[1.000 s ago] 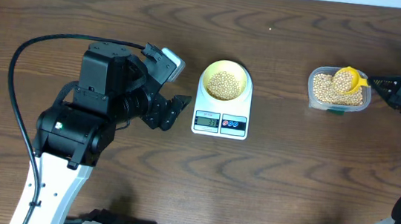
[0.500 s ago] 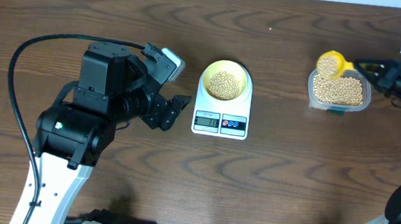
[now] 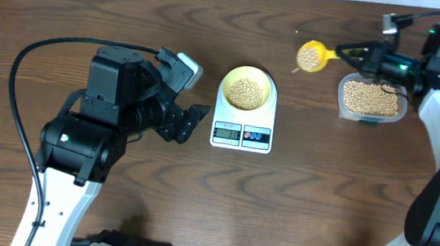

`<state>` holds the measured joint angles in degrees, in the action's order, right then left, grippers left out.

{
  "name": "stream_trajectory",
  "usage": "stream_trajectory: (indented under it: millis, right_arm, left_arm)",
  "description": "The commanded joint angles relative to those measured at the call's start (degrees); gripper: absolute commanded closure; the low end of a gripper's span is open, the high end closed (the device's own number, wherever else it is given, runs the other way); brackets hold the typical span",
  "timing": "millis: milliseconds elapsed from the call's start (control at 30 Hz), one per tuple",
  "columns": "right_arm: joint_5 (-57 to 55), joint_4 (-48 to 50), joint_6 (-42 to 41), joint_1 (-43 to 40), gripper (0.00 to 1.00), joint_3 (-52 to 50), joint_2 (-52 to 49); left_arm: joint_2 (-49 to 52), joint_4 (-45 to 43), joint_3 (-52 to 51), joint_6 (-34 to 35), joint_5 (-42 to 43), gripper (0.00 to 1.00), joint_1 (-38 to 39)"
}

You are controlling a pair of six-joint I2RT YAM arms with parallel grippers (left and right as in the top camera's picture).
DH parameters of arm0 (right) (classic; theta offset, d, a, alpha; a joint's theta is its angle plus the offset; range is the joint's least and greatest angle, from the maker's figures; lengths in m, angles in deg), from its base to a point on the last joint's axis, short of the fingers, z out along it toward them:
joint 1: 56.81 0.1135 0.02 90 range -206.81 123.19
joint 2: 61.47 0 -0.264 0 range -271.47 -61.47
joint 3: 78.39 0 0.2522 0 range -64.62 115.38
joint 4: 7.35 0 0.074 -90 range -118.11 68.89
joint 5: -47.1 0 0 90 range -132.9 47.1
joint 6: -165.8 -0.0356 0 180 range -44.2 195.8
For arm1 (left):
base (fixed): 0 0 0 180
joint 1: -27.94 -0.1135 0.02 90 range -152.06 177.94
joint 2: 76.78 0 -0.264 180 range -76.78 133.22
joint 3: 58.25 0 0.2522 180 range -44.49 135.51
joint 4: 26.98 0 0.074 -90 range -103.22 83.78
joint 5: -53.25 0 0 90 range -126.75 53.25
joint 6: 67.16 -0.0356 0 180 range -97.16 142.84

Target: Scoop item into bowl and weigh 50g on scale

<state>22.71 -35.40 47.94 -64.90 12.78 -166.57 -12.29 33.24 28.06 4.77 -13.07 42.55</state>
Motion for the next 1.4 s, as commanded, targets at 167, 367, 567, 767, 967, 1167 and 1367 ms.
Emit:
stream_trajectory:
  millis: [167, 367, 567, 767, 967, 1167, 1367]
  right_arm:
    - [-6.7, 1.0, -1.2, 8.0, 0.99, 0.3, -0.1]
    - [-8.8, 1.6, -0.5, 12.7, 0.99, 0.3, -0.1]
    - [-8.7, 1.7, 4.9, 14.8, 0.99, 0.3, -0.1]
    - [-8.8, 1.6, 8.0, 15.7, 0.99, 0.3, -0.1]
    - [-9.0, 1.6, 14.1, 16.5, 0.99, 0.3, -0.1]
    - [-14.1, 1.6, 16.3, 17.4, 0.99, 0.2, -0.1]
    - [-14.3, 1.6, 19.0, 18.6, 0.99, 0.3, -0.1]
  left_arm:
    - [0.0, 0.1, -0.2, -0.5, 0.3, 0.16, -0.3]
    - [0.0, 0.1, -0.2, -0.5, 0.3, 0.16, -0.3]
    - [0.0, 0.1, -0.2, -0.5, 0.3, 0.16, -0.3]
    - [0.0, 0.1, -0.2, -0.5, 0.3, 0.16, -0.3]
    - [0.0, 0.1, -0.2, -0.5, 0.3, 0.16, -0.3]
    - [0.0, 0.1, -0.2, -0.5, 0.3, 0.16, -0.3]
    - [0.0, 0.1, -0.2, -0.5, 0.3, 0.16, -0.3]
